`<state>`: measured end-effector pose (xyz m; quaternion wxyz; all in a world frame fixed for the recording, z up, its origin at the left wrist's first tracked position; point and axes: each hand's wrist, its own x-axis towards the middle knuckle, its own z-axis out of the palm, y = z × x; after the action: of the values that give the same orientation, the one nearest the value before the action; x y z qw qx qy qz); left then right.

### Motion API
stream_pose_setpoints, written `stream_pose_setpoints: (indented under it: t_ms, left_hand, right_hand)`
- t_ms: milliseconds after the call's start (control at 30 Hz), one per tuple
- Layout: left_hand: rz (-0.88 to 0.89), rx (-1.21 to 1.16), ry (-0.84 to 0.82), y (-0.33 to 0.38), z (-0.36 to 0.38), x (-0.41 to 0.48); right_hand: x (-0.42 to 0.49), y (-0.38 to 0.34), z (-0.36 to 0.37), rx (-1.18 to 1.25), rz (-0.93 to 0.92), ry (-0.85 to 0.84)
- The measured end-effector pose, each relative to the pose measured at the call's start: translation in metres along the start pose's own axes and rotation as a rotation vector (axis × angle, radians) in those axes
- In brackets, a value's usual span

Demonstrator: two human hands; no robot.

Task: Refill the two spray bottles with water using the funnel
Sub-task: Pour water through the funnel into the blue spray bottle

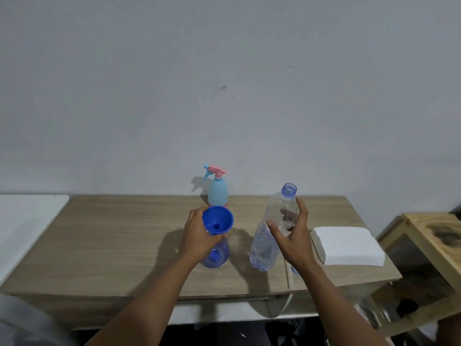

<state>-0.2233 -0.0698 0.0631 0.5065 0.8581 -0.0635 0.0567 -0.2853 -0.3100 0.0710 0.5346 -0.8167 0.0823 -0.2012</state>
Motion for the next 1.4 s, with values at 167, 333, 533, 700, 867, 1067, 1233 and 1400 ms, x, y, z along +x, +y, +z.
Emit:
stream_pose_setpoints:
  t_ms: [167,333,533,700,867,1067,1233,1400]
  left_hand:
    - [0.003,-0.008,-0.003,-0.003,0.001,0.003]
    - [0.014,-0.020,-0.010,-0.006,0.002,0.004]
    - [0.025,-0.054,-0.046,-0.012,0.002,0.001]
    - [-0.106,0.000,-0.005,-0.029,0.001,-0.006]
    - [-0.253,-0.087,-0.058,-0.044,0.008,-0.006]
    - [-0.234,-0.090,-0.136,-0.047,0.014,0.005]
    - [-0.248,-0.048,-0.130,-0.059,0.020,0.011]
    - [-0.219,-0.039,-0.119,-0.051,0.020,0.009]
  right_hand:
    - [0.000,-0.002,-0.002,-0.042,-0.077,0.140]
    - [-0.026,-0.015,0.019,-0.033,-0.303,0.286]
    - [-0.039,-0.023,0.067,-0.063,-0.266,-0.118]
    - [-0.016,-0.027,0.095,-0.067,-0.050,-0.250]
    - [0.000,-0.029,0.113,-0.031,0.003,-0.348]
    - [0.003,-0.034,0.120,0.010,0.028,-0.271]
    - [0.005,-0.037,0.118,0.101,0.060,-0.212]
    - [0.002,-0.040,0.120,0.145,0.084,-0.088]
